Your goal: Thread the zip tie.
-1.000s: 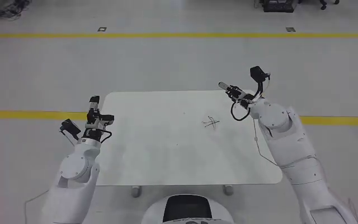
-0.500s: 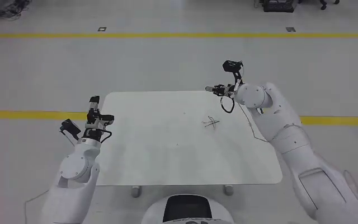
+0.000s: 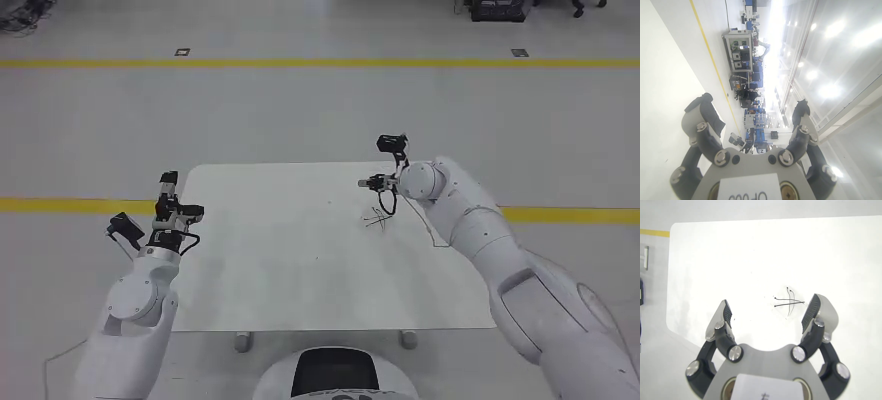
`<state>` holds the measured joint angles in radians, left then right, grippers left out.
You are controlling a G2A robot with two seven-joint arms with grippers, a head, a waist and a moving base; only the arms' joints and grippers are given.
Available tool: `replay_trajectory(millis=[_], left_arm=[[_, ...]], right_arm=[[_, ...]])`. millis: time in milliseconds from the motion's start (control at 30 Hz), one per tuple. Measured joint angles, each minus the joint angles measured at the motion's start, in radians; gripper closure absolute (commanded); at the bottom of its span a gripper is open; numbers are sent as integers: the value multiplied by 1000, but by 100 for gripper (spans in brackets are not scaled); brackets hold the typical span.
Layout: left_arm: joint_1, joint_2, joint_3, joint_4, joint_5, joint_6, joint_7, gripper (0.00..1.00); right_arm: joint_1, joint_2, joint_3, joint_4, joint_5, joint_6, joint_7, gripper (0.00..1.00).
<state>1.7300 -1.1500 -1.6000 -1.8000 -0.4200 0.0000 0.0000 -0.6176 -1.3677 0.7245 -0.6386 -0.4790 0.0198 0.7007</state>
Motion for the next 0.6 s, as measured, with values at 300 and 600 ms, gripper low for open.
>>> replay_trajectory(millis=[300, 600], left_arm=[[0, 0, 0, 0, 0, 0, 0, 0], [0, 0, 0, 0, 0, 0, 0, 0]], right_arm=[[7, -3, 3, 8, 6, -13, -6, 0], [47, -3, -31, -38, -124, 38, 64, 0]])
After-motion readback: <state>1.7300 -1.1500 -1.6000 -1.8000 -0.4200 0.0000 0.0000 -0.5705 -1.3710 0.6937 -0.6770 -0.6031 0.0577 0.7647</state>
